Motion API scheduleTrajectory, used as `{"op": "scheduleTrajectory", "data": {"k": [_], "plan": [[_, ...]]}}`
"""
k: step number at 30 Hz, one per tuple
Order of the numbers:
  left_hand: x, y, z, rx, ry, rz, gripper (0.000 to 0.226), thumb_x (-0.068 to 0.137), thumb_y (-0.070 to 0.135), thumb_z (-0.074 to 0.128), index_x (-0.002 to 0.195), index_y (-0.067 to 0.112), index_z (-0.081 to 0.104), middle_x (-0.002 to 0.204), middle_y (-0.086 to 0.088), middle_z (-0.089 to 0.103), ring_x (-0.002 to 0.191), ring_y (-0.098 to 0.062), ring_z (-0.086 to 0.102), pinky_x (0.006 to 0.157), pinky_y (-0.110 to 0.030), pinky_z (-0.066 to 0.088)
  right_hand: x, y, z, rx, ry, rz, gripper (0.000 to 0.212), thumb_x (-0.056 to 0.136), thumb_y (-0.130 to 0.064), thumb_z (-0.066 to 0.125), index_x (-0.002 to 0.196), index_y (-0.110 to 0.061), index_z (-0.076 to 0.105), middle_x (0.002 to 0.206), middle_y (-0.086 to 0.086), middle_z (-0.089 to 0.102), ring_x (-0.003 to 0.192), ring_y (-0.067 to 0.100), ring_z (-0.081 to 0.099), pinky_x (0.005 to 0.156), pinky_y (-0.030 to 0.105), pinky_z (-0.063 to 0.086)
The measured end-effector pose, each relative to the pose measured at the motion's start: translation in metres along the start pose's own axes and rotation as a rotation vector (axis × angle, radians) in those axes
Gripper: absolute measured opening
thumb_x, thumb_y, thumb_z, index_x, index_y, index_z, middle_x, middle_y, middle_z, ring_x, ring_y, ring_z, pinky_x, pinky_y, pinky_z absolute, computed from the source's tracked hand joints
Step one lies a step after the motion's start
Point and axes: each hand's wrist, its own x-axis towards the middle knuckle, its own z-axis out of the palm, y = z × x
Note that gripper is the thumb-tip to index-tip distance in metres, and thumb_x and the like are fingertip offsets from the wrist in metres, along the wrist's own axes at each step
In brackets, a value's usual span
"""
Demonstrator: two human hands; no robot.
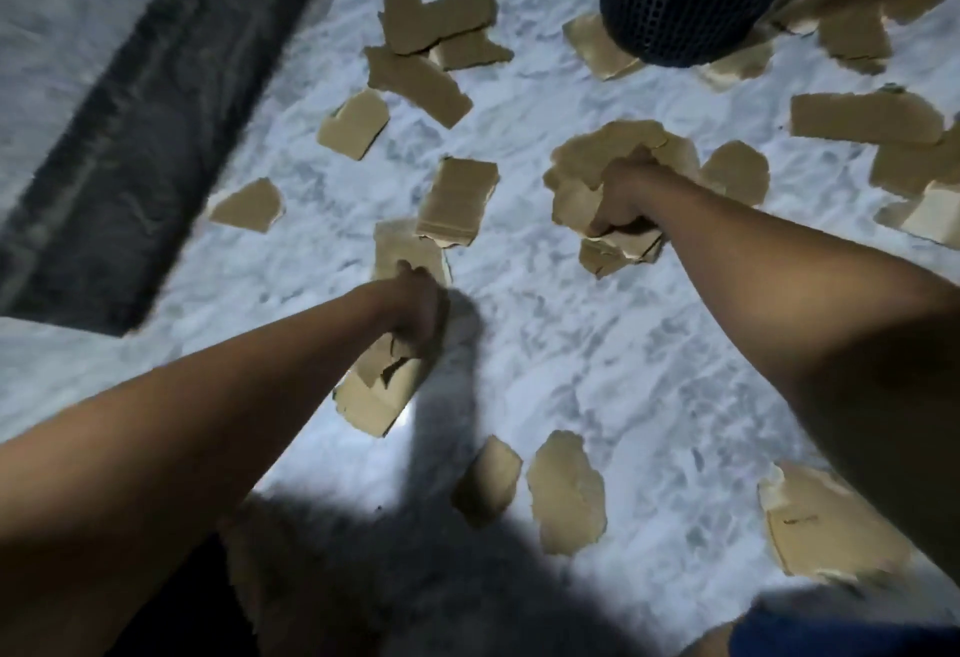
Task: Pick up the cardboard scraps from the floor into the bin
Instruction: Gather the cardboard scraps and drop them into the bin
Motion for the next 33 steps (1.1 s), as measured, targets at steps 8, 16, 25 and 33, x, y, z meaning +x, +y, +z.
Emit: {"op": "scheduleTrajectory", "data": {"k": [8, 16, 25, 33], "plan": [[0.001, -0.009, 0.018, -0.285, 0.219, -0.093, 0.049, 0.075, 0.021, 0.063, 0.117, -0.002, 0.054, 0.12, -0.022, 0.05, 0.11, -0.037, 0.056, 0.079, -0.03, 0.048, 0.01, -0.014, -0.027, -0.052, -0.218, 0.029, 0.069, 0.081, -0.034, 0.08, 0.13, 0.006, 0.053, 0.118, 0.018, 0.058, 0.095, 0.035, 0.055, 0.08, 0.041, 0.046], [-0.018, -0.011, 0.025, -0.346, 0.277, -0.08, 0.031, 0.084, 0.021, 0.063, 0.108, 0.002, 0.06, 0.108, -0.017, 0.066, 0.093, -0.034, 0.065, 0.066, -0.029, 0.047, -0.026, -0.027, -0.016, -0.114, 0.058, -0.004, 0.073, 0.077, -0.035, 0.083, 0.133, 0.002, 0.053, 0.133, 0.02, 0.057, 0.119, 0.039, 0.055, 0.092, 0.039, 0.048], [-0.043, -0.013, 0.058, -0.184, 0.164, -0.192, 0.058, 0.088, 0.024, 0.062, 0.136, 0.001, 0.039, 0.135, -0.015, 0.035, 0.125, -0.037, 0.041, 0.095, -0.042, 0.041, -0.084, -0.069, 0.001, 0.039, -0.094, -0.239, 0.092, 0.058, -0.049, 0.089, 0.132, -0.021, 0.041, 0.129, 0.006, 0.052, 0.106, 0.031, 0.057, 0.092, 0.041, 0.052], [-0.047, -0.017, 0.069, -0.527, 0.309, -0.266, 0.061, 0.078, 0.022, 0.07, 0.127, 0.009, 0.036, 0.123, -0.015, 0.053, 0.122, -0.037, 0.045, 0.092, -0.045, 0.043, -0.113, -0.157, 0.048, 0.334, -0.05, -0.451, 0.055, 0.068, -0.031, 0.087, 0.114, -0.014, 0.061, 0.103, 0.001, 0.063, 0.089, 0.019, 0.059, 0.072, 0.024, 0.042]]}}
